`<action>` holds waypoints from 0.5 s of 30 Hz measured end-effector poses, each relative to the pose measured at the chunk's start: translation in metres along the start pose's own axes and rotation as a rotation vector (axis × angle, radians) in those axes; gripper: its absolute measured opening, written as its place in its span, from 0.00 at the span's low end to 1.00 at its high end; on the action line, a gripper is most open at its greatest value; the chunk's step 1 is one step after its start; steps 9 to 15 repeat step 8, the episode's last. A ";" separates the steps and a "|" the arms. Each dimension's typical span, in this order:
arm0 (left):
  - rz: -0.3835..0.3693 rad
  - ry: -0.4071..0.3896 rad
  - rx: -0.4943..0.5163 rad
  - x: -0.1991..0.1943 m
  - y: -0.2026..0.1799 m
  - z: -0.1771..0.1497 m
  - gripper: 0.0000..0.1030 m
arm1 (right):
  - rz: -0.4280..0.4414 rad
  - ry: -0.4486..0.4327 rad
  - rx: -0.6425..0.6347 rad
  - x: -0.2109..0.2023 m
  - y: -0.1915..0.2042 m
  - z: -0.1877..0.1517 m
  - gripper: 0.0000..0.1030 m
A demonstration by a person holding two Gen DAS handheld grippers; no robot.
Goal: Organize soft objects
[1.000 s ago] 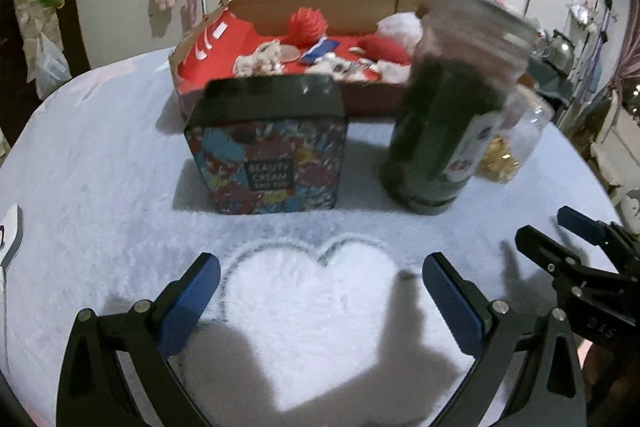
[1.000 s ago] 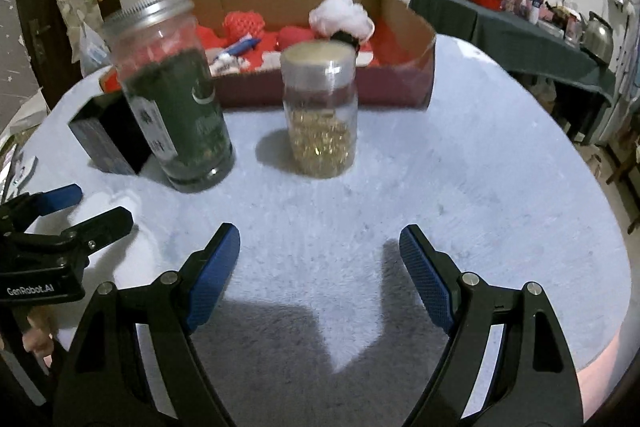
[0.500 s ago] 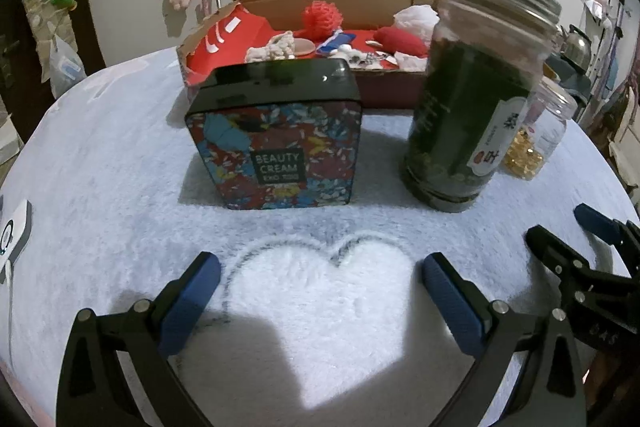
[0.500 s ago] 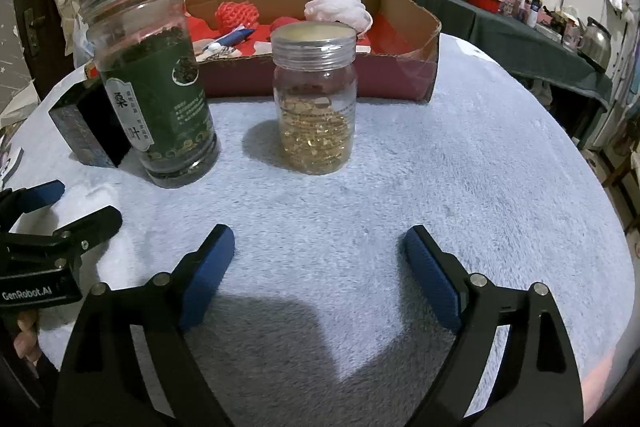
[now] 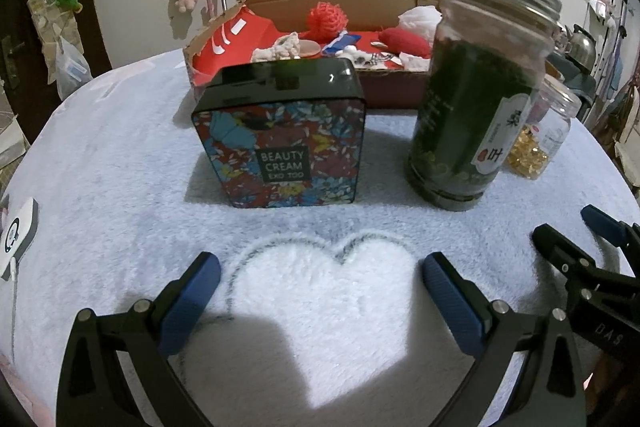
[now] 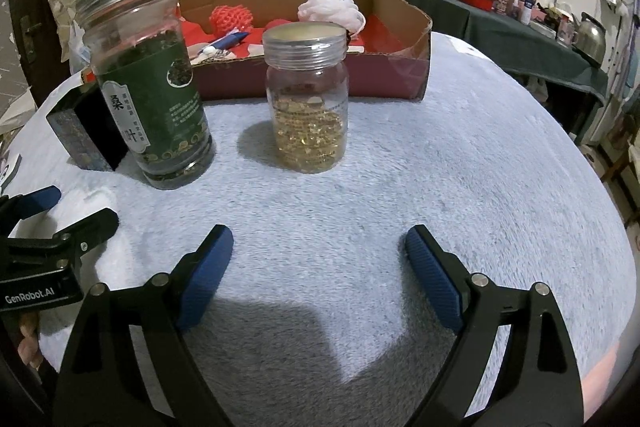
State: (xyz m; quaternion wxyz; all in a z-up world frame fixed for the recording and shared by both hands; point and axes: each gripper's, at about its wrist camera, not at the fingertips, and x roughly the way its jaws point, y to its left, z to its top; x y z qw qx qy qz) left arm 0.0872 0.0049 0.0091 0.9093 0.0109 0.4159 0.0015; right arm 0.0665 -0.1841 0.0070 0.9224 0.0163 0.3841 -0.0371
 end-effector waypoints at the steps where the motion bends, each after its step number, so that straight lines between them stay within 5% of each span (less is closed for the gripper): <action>1: 0.000 0.000 0.001 0.000 0.000 0.000 1.00 | 0.000 0.000 0.000 0.000 0.000 0.000 0.86; 15: 0.000 0.001 0.002 0.000 0.000 0.000 1.00 | -0.002 -0.001 -0.003 0.000 0.000 -0.001 0.86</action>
